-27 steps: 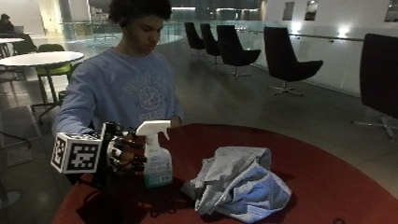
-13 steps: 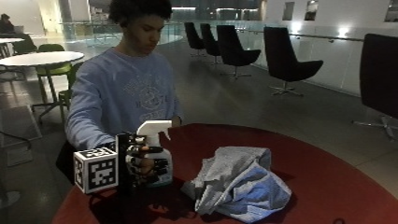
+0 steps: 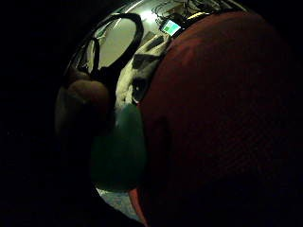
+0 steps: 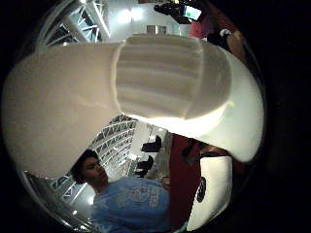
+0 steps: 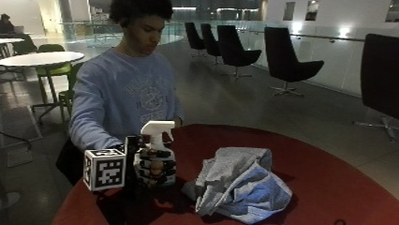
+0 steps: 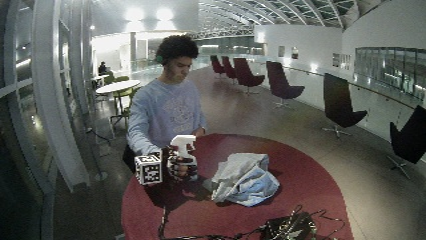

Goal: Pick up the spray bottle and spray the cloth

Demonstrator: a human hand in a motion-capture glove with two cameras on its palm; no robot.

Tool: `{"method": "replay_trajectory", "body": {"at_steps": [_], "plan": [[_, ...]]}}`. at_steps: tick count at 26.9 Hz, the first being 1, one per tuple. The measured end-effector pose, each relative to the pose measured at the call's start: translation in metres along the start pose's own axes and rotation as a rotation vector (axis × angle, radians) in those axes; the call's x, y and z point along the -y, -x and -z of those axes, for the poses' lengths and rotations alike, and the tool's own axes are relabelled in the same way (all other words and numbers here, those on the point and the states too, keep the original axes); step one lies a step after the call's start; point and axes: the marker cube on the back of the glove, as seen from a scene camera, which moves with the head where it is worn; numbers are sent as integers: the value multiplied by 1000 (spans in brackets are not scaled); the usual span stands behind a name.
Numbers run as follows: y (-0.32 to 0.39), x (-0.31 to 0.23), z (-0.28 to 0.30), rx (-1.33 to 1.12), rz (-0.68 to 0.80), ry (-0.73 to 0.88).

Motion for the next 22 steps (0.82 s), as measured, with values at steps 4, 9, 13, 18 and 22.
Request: {"method": "replay_trajectory", "body": {"at_steps": [4,9,13,18,22], "plan": [[7,6,3,-72,48,-45],[34,27,14,-133,57,-63],[62,51,20,-240,17,-1],[87,76,16,-422,-5,132],[98,88,7,-575,18,208]]}}
